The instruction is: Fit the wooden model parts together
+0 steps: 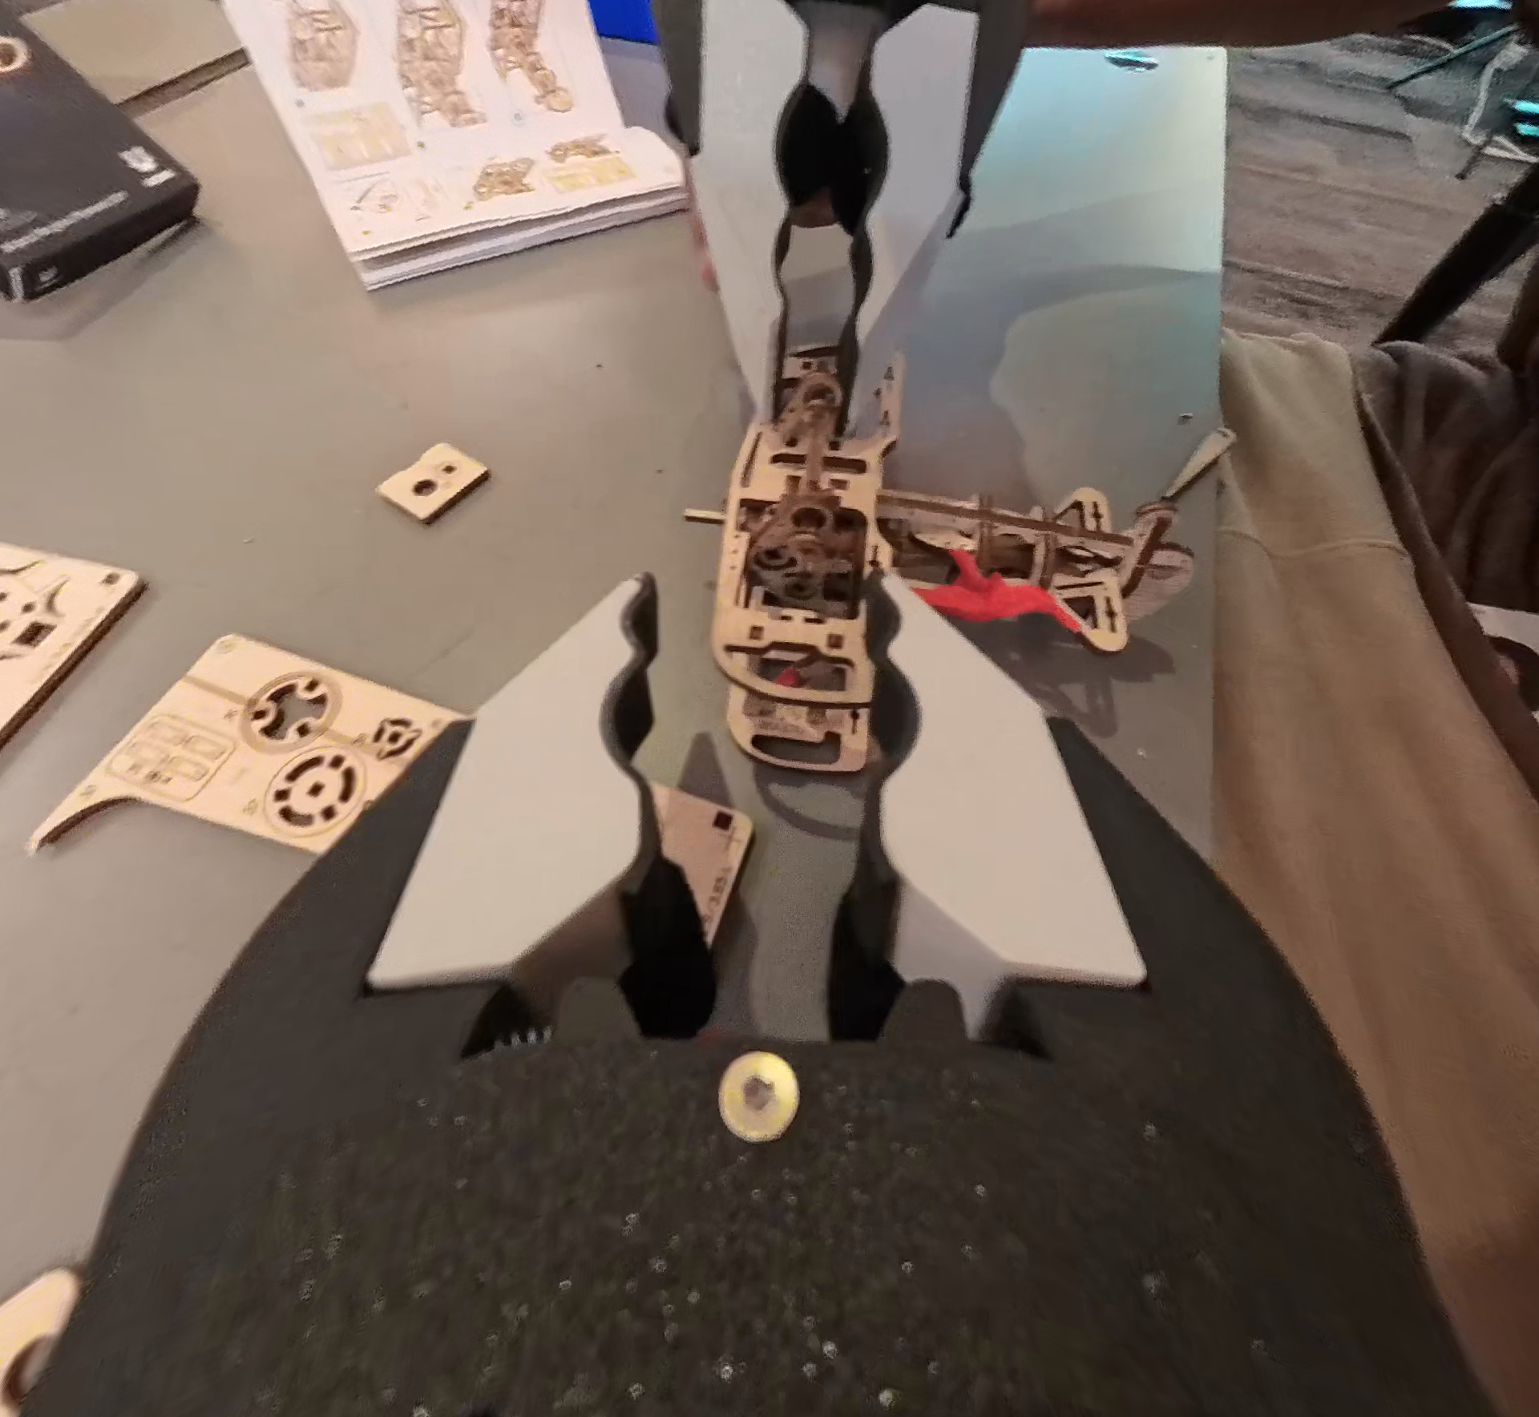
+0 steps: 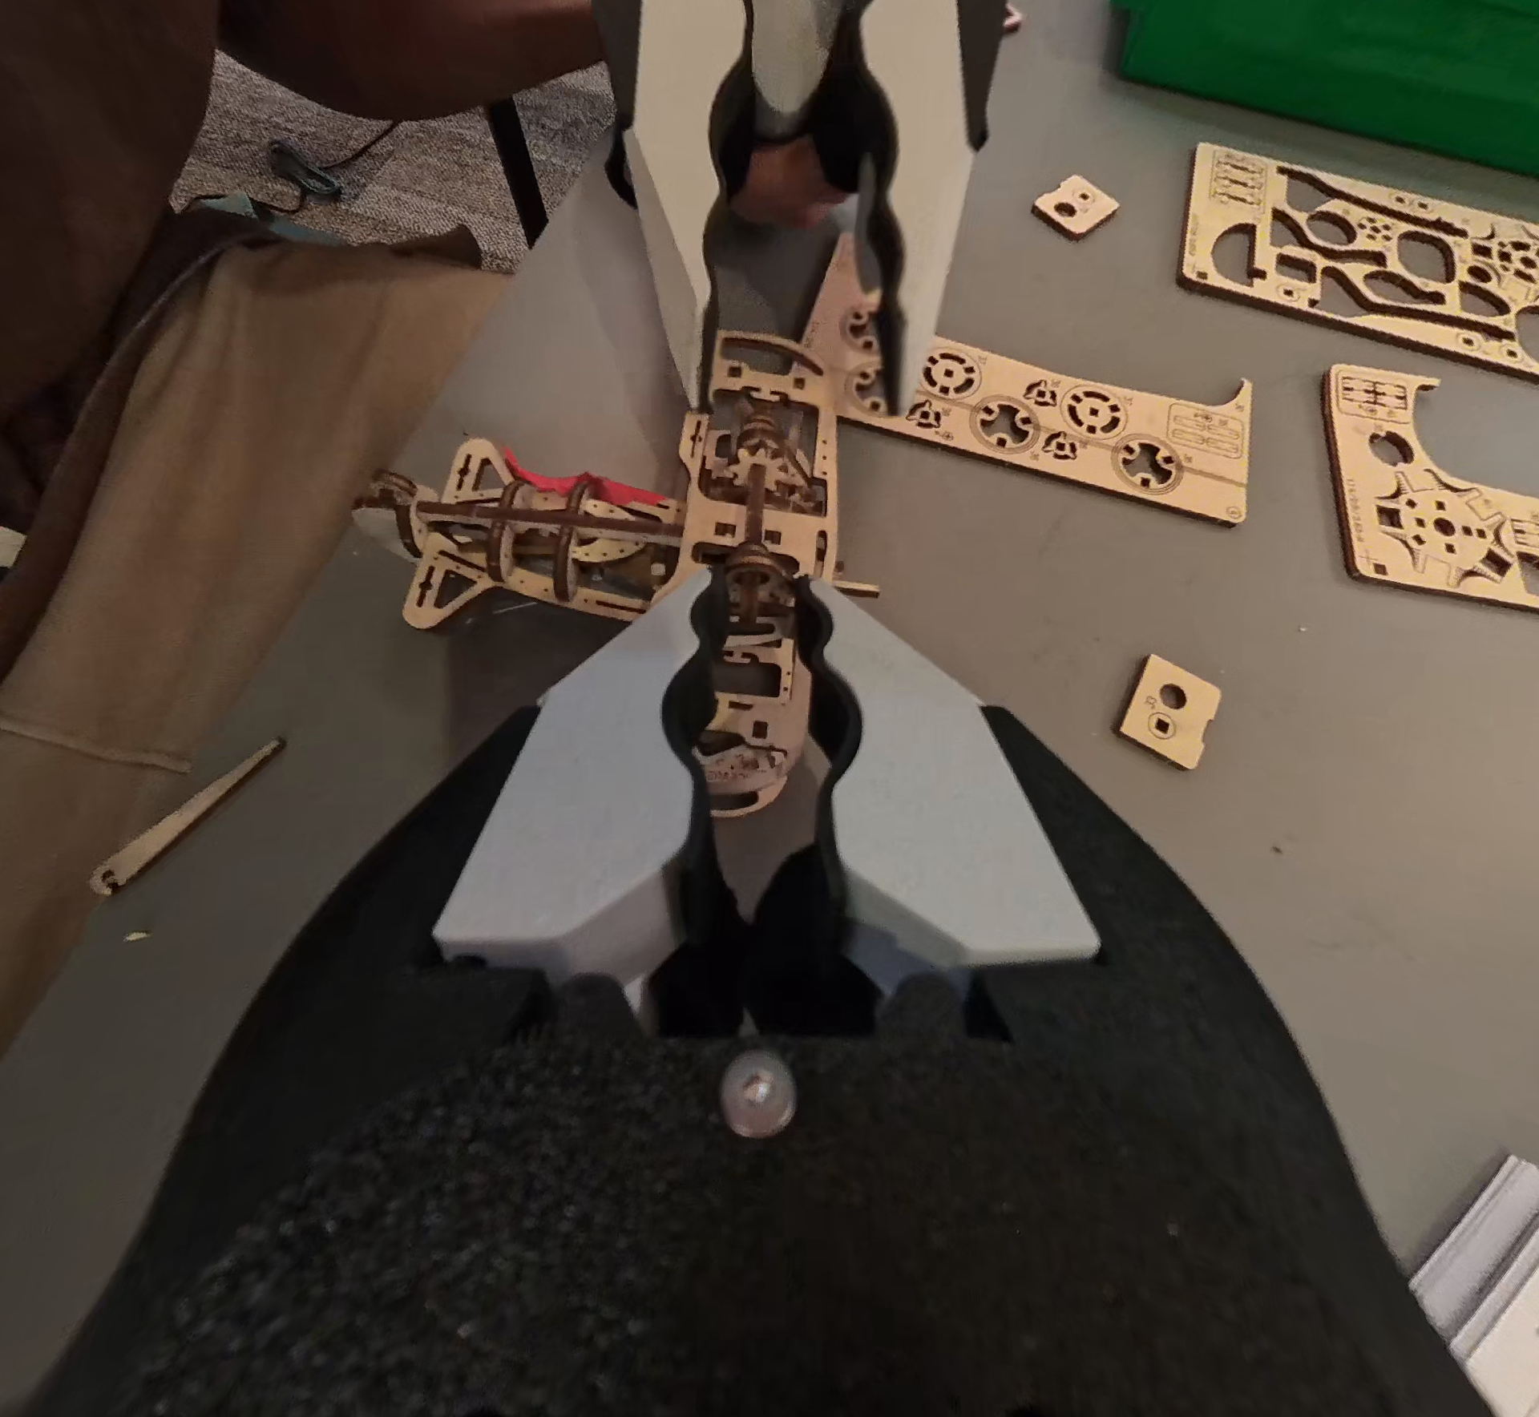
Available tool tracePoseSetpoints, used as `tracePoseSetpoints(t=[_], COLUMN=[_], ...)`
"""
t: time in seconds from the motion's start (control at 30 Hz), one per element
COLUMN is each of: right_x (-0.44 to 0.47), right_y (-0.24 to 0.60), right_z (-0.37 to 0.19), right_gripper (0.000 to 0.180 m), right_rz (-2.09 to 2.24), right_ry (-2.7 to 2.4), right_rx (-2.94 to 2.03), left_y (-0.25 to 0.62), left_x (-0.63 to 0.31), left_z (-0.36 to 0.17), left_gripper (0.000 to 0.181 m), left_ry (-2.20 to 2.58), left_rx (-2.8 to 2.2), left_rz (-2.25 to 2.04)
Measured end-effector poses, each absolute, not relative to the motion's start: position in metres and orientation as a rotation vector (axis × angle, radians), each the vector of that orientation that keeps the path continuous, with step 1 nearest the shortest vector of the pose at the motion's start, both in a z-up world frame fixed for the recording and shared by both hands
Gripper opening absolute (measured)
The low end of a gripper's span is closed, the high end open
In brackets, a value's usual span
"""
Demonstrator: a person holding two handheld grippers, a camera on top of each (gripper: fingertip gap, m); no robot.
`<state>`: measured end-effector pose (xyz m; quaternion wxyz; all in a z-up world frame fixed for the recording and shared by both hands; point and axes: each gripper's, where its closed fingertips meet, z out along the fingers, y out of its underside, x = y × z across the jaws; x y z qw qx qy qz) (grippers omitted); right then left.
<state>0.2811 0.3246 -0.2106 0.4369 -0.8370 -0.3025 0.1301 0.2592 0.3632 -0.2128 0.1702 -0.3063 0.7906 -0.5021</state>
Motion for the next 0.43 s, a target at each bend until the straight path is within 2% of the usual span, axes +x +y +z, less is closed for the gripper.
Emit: tracePoseSetpoints(t=[0.17,0.2,0.23,0.33,0.43], right_x=[0.279,0.279,0.279,0.279,0.278], right_y=[0.326,0.326,0.325,0.325,0.326], right_z=[-0.210,-0.210,-0.210,-0.210,-0.210], right_gripper=[0.014,0.014,0.014,0.014,0.014], right_rz=[0.319,0.323,0.327,0.329,0.324], right_ry=[-0.751,-0.745,-0.739,-0.731,-0.733], right_rx=[-2.089,-2.092,-2.092,-2.085,-2.086], left_y=[0.362,0.363,0.368,0.372,0.363], left_x=[0.255,0.253,0.254,0.251,0.248], left_z=[-0.214,-0.212,-0.209,-0.206,-0.227], left_gripper=[0.050,0.061,0.064,0.064,0.064], left_ry=[2.294,2.298,2.276,2.279,2.383], left_rx=[-0.874,-0.865,-0.881,-0.899,-0.855], left_rz=[-1.469,-1.485,-1.496,-1.523,-1.368])
